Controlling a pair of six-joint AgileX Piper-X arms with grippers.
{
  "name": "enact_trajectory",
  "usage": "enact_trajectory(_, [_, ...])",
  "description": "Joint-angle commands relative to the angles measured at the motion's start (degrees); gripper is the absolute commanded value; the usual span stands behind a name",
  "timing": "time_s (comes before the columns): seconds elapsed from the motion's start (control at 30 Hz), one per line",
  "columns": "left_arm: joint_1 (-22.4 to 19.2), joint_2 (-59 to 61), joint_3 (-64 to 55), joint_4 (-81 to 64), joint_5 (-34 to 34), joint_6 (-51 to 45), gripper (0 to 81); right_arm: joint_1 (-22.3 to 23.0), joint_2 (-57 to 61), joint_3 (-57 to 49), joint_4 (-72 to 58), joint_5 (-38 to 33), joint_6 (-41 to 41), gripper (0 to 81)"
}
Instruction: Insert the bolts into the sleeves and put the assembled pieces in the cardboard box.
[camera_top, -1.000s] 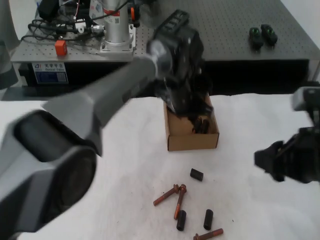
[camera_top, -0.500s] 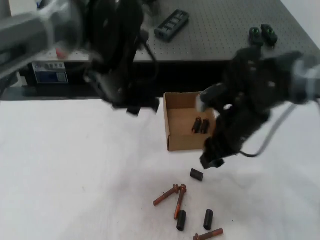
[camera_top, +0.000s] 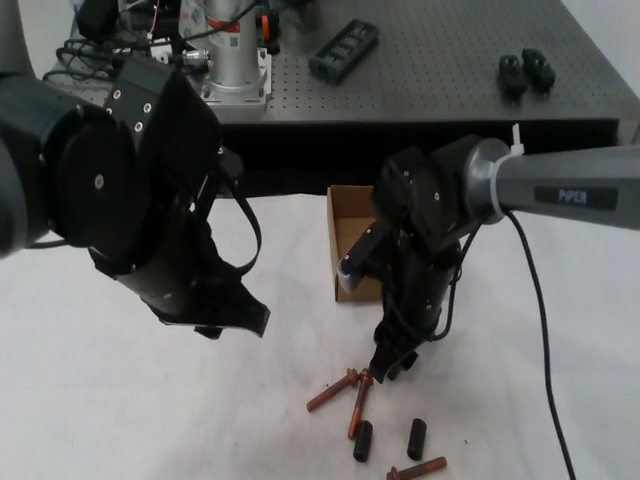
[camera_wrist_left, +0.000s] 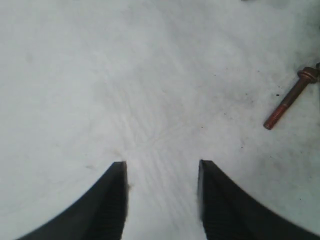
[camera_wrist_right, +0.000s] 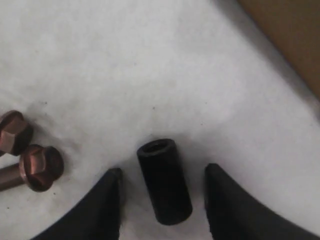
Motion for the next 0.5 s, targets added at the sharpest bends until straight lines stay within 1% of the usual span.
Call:
enact_trajectory(0.0, [0.01, -0.62, -0.09, -0.25, 0.42, 0.96, 32.7, 0.94, 0.98, -0.86, 0.38, 1.97, -0.64, 29.8])
enact_trajectory(0.1, [0.01, -0.62, -0.09, -0.25, 1.43, 1.42, 32.7, 1.30, 0.94, -0.86, -0.09, 3.26, -0.64, 22.7])
enact_trajectory(0.13, [0.01, -0.62, -0.09, -0.25, 1.44, 1.65, 32.7, 1.28, 0.94, -0.86, -0.45, 3.60, -0.64, 19.1])
enact_trajectory(0.2, [0.01, -0.62, -0.09, -0.25, 2.62, 2.92, 32.7, 1.28, 0.94, -0.86, -0.71, 4.05, -0.64, 11.0])
enact_trajectory(0.27, [0.01, -0.39, -0.09, -0.47, 5.39, 3.88, 32.7, 1.28, 0.79, -0.86, -0.73, 4.04, -0.64, 0.8])
enact_trajectory(0.3, [0.01, -0.13, -0.09, -0.95, 7.20, 4.29, 32.7, 1.28, 0.60, -0.86, -0.73, 4.04, -0.52, 1.9])
enact_trajectory(0.47, [-0.17, 3.58, -0.09, -6.97, 16.70, 4.99, 32.7, -0.54, -2.33, -0.86, -0.73, 2.67, 2.69, 1.8])
